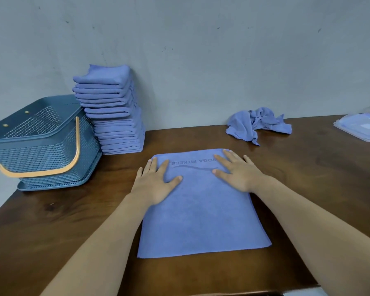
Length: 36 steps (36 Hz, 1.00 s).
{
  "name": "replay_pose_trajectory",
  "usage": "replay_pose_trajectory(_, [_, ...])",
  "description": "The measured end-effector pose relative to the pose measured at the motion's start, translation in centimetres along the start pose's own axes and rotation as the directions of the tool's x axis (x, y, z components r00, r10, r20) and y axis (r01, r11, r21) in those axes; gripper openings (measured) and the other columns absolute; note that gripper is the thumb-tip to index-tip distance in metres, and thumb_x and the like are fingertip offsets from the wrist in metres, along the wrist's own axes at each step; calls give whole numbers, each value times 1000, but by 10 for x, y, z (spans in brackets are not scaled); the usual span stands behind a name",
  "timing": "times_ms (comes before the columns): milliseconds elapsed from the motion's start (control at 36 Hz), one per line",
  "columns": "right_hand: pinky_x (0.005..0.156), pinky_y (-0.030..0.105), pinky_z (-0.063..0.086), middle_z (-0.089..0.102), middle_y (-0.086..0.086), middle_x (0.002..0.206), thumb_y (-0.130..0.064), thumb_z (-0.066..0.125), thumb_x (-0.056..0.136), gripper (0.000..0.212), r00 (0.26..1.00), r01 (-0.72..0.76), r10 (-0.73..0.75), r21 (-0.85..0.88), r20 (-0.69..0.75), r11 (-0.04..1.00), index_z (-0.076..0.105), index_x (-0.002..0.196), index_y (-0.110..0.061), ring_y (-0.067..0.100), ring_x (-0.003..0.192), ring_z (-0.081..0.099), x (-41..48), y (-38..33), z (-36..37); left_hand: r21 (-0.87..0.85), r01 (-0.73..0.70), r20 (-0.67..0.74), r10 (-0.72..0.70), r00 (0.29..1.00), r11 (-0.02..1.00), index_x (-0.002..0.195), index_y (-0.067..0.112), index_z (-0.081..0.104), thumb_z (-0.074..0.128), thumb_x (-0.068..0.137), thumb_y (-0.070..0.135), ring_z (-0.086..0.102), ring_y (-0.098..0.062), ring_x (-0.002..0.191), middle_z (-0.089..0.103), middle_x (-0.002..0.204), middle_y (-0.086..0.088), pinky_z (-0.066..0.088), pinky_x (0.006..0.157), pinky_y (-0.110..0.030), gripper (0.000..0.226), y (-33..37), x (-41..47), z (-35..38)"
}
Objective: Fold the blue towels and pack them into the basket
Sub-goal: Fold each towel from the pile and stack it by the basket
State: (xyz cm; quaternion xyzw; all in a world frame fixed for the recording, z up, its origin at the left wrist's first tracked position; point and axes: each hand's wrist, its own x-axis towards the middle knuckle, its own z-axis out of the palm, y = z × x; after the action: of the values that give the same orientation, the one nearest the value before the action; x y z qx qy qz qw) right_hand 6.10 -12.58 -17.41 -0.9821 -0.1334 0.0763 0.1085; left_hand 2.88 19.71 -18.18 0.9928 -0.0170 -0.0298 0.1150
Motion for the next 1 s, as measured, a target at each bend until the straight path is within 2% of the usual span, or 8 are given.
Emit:
replay_pose_trajectory(194, [130,53,-6,-6,-13,177,-78,19,100,73,1000,-3,3,-12,-18,1000,8,166,-50,6,161,-9,-5,-6,-3,0,-5,15,5,1000,1000,169,42,6,20,88,94,-9,-18,165,-5,179,-1,0,132,-48,97,4,-4,-6])
replay_pose_trajectory(306, [129,53,8,22,-9,174,-57,31,110,56,990,58,-64,-48,-125,997,34,163,-39,10,160,15,-34,-26,-2,-19,-14,-38,13,999,1000,167,30,27,30,106,68,3,-21,165,14,178,-2,6,132,-54,71,12,-20,-13])
replay_pose_trajectory(389, [129,43,14,28,-13,172,-59,36,109,54,974,186,-184,-3,-132,983,42,159,-41,6,160,16,-72,-48,12,2,-164,-89,163,983,987,160,28,41,38,110,57,15,-16,162,28,174,3,12,131,-46,58,27,-52,-10])
replay_pose_trajectory(500, [131,39,3,6,-21,175,-69,26,106,64,952,298,-299,-17,-72,954,23,165,-46,1,161,-2,-123,-66,36,-66,-350,-1,350,937,935,165,36,33,38,109,59,10,-4,162,22,175,16,7,132,-38,60,47,-114,4])
replay_pose_trajectory(667, [128,37,-4,-11,-26,173,-75,12,105,63,936,334,-337,-43,-100,942,2,164,-55,-2,159,-15,-175,-60,50,-54,-390,-14,389,921,919,166,43,25,29,110,64,-3,5,160,8,173,27,-1,132,-32,61,40,-179,12])
replay_pose_trajectory(806, [116,31,40,47,-28,154,-48,44,111,33,848,458,-425,35,-315,888,64,136,-47,-2,142,41,-202,-62,55,-53,-568,-135,557,819,822,138,38,64,50,107,55,45,-1,139,53,145,24,31,117,-25,38,41,-212,16])
replay_pose_trajectory(917, [108,28,43,57,-33,137,-41,52,107,25,829,483,-435,59,-352,873,72,123,-47,-7,133,48,-209,-63,57,32,-617,-259,602,755,787,113,35,74,61,104,51,62,-7,110,64,117,22,44,97,-25,23,47,-217,17])
replay_pose_trajectory(1000, [109,26,40,56,-36,136,-52,56,104,24,847,464,-411,89,-338,881,72,122,-49,-11,132,46,-208,-65,55,117,-610,-280,615,737,784,98,35,76,67,102,47,65,-8,98,67,105,21,53,85,-28,15,53,-214,10])
